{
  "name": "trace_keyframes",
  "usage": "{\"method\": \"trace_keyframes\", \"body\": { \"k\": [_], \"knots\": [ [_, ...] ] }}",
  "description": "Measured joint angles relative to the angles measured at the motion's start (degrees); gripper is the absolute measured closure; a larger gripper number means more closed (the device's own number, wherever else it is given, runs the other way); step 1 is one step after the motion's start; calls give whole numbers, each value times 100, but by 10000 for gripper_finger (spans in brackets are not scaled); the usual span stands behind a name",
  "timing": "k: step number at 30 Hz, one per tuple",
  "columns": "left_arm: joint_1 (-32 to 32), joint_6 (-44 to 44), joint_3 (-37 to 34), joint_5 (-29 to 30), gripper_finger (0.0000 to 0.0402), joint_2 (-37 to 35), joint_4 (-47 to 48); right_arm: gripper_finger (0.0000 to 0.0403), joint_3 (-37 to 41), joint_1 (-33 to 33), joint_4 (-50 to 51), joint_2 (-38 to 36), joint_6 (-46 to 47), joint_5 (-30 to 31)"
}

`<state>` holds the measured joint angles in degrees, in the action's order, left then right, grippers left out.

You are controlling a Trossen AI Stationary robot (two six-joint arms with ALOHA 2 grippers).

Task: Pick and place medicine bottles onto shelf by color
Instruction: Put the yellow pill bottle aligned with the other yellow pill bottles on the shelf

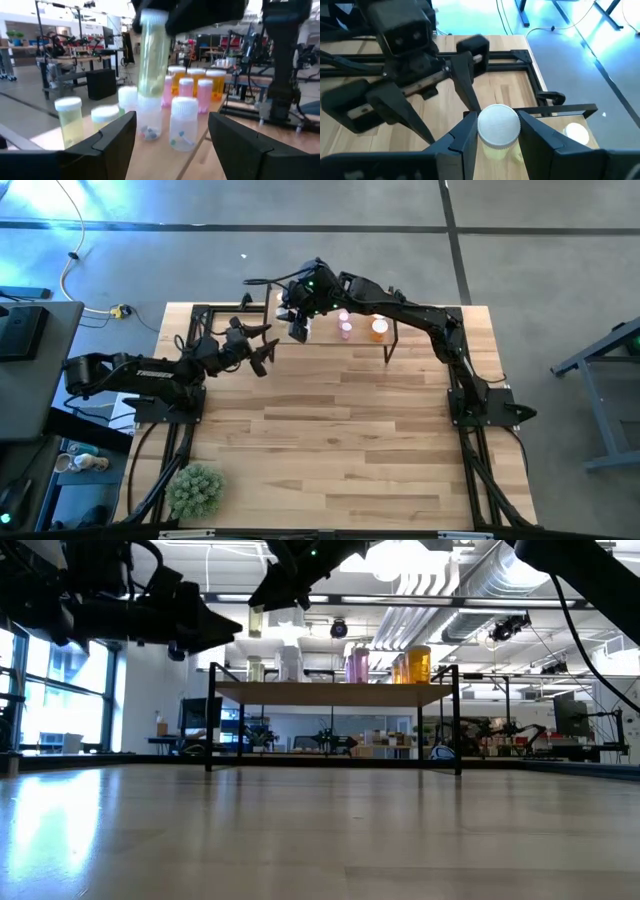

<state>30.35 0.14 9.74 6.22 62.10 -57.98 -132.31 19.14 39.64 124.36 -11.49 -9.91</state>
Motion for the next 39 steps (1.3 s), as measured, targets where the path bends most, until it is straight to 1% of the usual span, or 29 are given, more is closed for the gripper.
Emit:
{"method": "trace_keyframes", "body": {
  "k": [13, 19, 21, 23, 29, 34, 39],
  "knots": [
    [-2, -103, -2, -105, 163, -1333, 803, 289, 0, -133, -52, 229, 412, -5],
    [0, -103, -2, -107, 163, -1850, 1252, 289, 2, -165, -50, 397, 554, 108],
    [0, -103, -2, -107, 163, -1978, 1369, 289, 2, -197, -46, 397, 554, 328],
    [0, -102, -2, -105, 163, -2093, 1495, 289, 2, -236, -35, 397, 552, 549],
    [0, -101, -2, -108, 163, -2313, 1643, 289, 2, -325, -21, 456, 554, 533],
    [-3, -102, -2, -109, 163, -2381, 1737, 289, 9, -352, 81, 604, 554, 536],
    [0, -101, -2, -108, 163, -2402, 1794, 289, 7, -345, -36, 745, 552, 608]
  ]
}}
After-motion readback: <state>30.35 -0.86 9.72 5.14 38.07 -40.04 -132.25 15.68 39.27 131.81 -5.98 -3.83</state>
